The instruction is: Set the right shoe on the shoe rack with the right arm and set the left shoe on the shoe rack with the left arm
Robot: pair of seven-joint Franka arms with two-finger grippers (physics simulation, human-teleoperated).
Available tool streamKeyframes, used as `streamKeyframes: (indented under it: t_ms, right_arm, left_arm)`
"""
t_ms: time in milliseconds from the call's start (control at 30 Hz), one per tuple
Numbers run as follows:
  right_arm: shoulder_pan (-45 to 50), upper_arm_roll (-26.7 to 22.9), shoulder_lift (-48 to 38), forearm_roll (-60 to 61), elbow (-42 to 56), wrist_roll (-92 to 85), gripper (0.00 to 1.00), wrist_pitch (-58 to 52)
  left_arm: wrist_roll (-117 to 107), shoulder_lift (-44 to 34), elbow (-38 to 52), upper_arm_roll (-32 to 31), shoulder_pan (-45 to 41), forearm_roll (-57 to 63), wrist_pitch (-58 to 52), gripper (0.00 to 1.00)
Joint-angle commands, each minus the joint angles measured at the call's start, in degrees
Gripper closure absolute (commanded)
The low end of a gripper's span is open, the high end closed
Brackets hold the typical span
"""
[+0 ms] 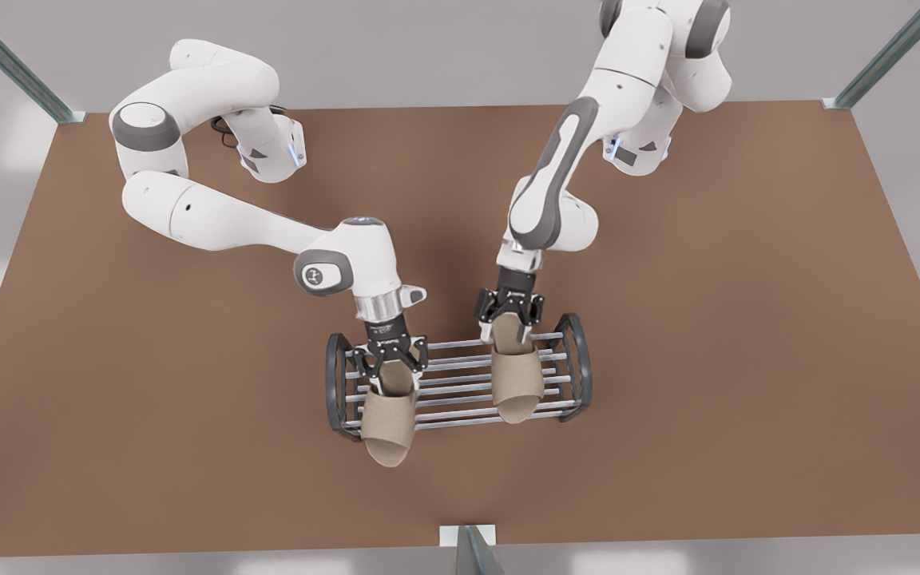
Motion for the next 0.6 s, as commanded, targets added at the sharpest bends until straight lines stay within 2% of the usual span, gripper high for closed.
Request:
streamKeyframes:
  t_ms: [0, 67, 167, 267, 333, 400, 467, 500, 533, 567]
  right_arm:
    - [-0.1, 0.0, -0.2, -0.3, -0.2, 12.4, 0.00, -1.1]
    - [-0.4, 2.5, -0.7, 0.5, -3.3, 13.1, 0.00, -5.3]
    - [-0.5, 9.9, -0.6, 5.8, -7.7, 13.4, 0.00, -15.1]
    - [-3.0, 19.8, -2.2, 22.3, -7.3, 20.3, 0.00, -21.6]
    - [-3.5, 23.8, -4.4, 29.4, -3.1, 20.2, 0.00, -27.1]
    - [4.6, 26.1, -4.6, 29.7, 7.9, 20.1, 0.00, -39.2]
    - [3.9, 29.1, -4.7, 34.0, 10.2, 21.5, 0.00, -42.3]
    - [6.4, 27.8, -11.3, 39.9, 18.0, 22.8, 0.00, -45.4]
    - [7.9, 21.0, -18.8, 49.3, 24.4, 23.1, 0.00, -45.4]
    - [12.2, 10.9, -27.2, 56.8, 28.7, 23.2, 0.00, -45.4]
  left_arm:
    - [-19.4, -0.1, -0.2, 0.3, -0.5, -0.1, -0.6, 0.00]
    - [-19.4, -0.2, -1.0, 1.4, -2.0, -0.1, -0.6, 0.00]
    - [-19.5, -1.2, -2.6, 3.6, -4.2, -0.1, -0.6, 0.00]
    - [-19.7, -3.0, -5.0, 5.3, -6.1, -0.1, -0.6, 0.00]
    - [-19.5, -3.6, -5.3, 5.3, -6.2, -0.1, -0.6, 0.00]
    - [-19.4, -3.3, -4.7, 5.3, -6.1, -0.2, -1.7, 0.00]
    - [-19.4, -3.4, -3.3, 5.3, -5.9, -0.2, -1.6, 0.00]
    - [-19.4, -3.4, -2.7, 5.3, -6.0, -0.3, -1.7, 0.00]
    - [-19.4, -3.4, -2.0, 5.3, -5.7, -0.3, -1.7, 0.00]
    - [-19.4, -3.4, -1.5, 5.3, -5.8, -0.3, -1.7, 0.00]
